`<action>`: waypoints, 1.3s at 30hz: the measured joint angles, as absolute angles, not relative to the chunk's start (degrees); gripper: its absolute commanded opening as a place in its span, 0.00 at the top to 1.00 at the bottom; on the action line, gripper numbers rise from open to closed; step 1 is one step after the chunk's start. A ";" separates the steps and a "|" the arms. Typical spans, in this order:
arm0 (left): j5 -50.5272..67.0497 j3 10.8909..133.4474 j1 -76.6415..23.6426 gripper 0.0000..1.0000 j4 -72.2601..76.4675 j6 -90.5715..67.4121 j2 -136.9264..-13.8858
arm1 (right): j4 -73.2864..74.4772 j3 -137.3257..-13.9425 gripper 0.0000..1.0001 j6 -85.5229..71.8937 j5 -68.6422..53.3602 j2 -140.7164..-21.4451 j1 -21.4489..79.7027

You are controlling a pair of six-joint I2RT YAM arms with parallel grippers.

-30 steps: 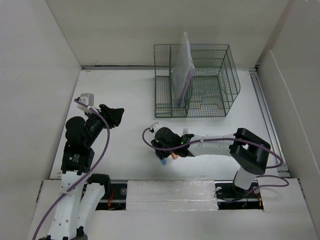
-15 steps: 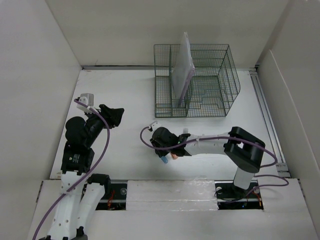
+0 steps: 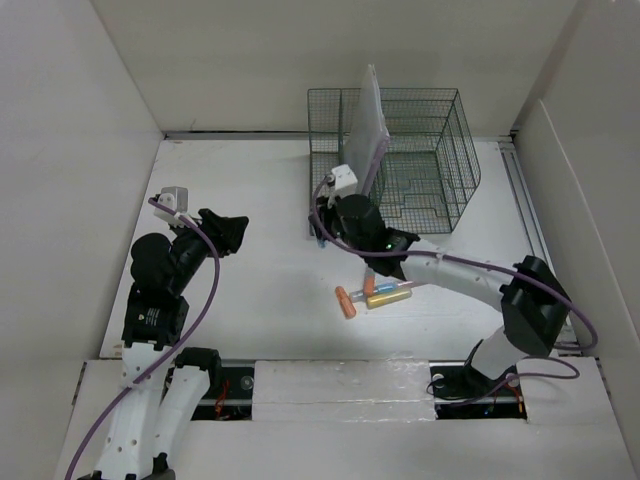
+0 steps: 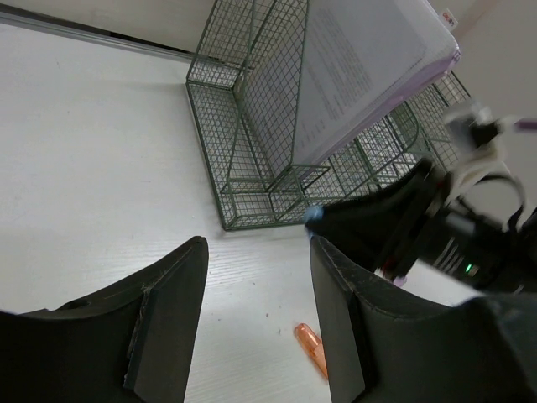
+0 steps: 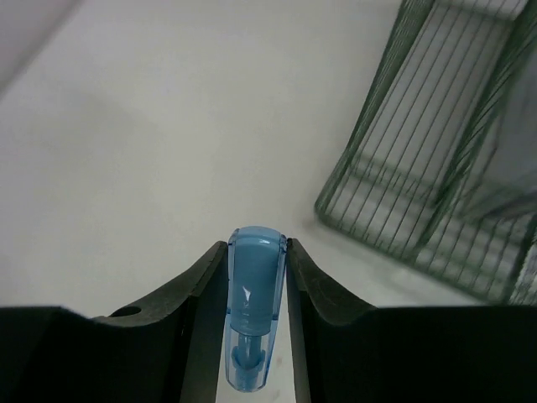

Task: Organize the desk

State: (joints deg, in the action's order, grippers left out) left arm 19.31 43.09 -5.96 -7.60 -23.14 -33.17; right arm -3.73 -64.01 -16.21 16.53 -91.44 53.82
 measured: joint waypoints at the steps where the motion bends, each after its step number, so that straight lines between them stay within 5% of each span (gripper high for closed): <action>1: 19.31 43.09 -5.96 0.52 -7.60 -23.14 -33.17 | -6.72 -64.64 0.80 -15.57 17.34 -90.98 52.60; 11: 19.35 43.09 -5.96 0.52 -7.60 -23.14 -33.21 | -31.57 -65.23 0.80 -11.77 20.99 -98.17 44.95; 19: 19.33 43.09 -5.96 0.52 -7.60 -23.11 -33.26 | -37.93 -67.77 0.81 -10.74 20.60 -109.25 42.59; 39: 19.66 43.09 -5.96 0.52 -7.60 -23.11 -33.71 | -48.29 -59.07 0.83 -1.80 37.34 -103.09 40.51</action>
State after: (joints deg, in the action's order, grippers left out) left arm 19.66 43.09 -5.96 -7.60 -23.11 -33.71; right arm -48.29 -59.07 -1.80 37.34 -103.09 40.51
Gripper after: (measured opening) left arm 0.480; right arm 0.357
